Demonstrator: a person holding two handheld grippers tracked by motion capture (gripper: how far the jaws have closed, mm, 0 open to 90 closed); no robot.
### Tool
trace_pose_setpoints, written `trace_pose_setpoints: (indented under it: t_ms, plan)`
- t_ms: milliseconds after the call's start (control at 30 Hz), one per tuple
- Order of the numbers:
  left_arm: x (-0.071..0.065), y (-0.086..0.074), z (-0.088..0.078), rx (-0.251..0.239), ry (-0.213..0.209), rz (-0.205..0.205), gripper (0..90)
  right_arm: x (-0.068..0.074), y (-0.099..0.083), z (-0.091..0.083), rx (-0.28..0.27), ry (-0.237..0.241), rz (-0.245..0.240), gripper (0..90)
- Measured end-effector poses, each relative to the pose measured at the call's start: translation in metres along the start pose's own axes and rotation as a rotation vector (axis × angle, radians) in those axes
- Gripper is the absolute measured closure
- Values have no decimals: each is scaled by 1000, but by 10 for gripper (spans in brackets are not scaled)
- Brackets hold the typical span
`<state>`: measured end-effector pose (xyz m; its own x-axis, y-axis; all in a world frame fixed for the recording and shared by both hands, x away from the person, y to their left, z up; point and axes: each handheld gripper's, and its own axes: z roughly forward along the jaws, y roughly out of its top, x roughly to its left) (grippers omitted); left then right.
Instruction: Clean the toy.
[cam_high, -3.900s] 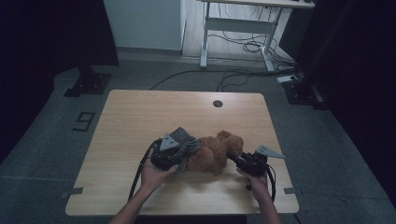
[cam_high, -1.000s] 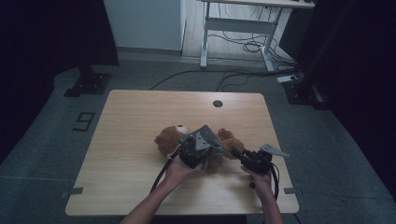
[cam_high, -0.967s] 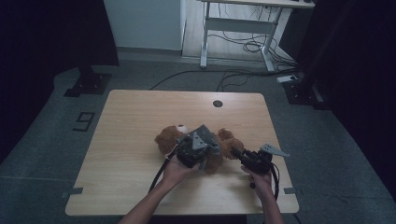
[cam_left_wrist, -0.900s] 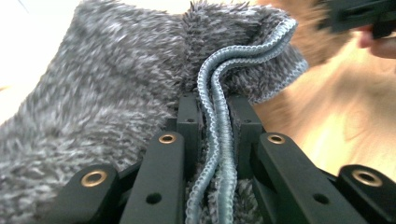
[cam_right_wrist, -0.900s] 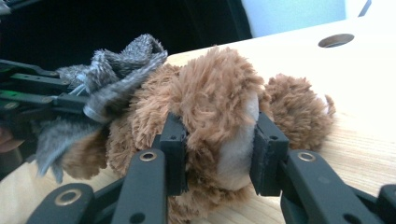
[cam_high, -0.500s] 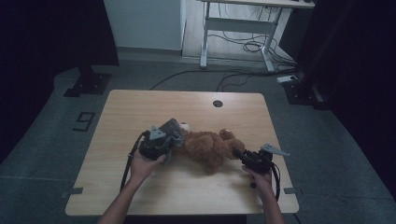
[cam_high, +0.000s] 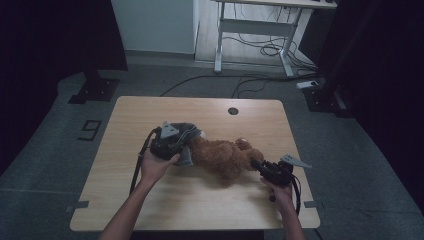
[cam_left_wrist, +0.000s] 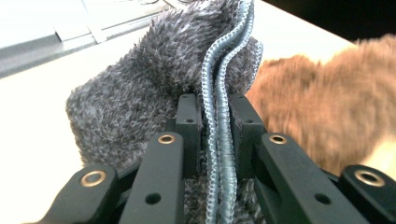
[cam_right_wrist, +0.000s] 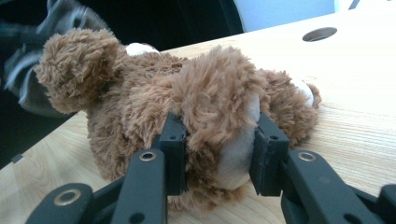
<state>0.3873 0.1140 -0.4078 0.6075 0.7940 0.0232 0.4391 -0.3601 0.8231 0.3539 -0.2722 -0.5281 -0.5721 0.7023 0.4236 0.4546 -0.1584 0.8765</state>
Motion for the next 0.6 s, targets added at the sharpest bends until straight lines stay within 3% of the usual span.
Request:
trace_pose_setpoints:
  t_ms: [67,133,267,433,600]
  plan:
    - [1,11,12,29,3,8,764,0,0,0,0,-1,-7,628]
    - [6,18,29,75,-4,-15,764,1,0,-1,2,-2,-11,627]
    - [8,4,48,133,-11,-19,765,1,0,0,2,2,-24,625]
    - [12,-26,39,95,-50,-60,767,6,1,1,11,19,-38,611]
    - [6,-49,24,64,-61,-53,768,16,2,-4,21,41,-70,556]
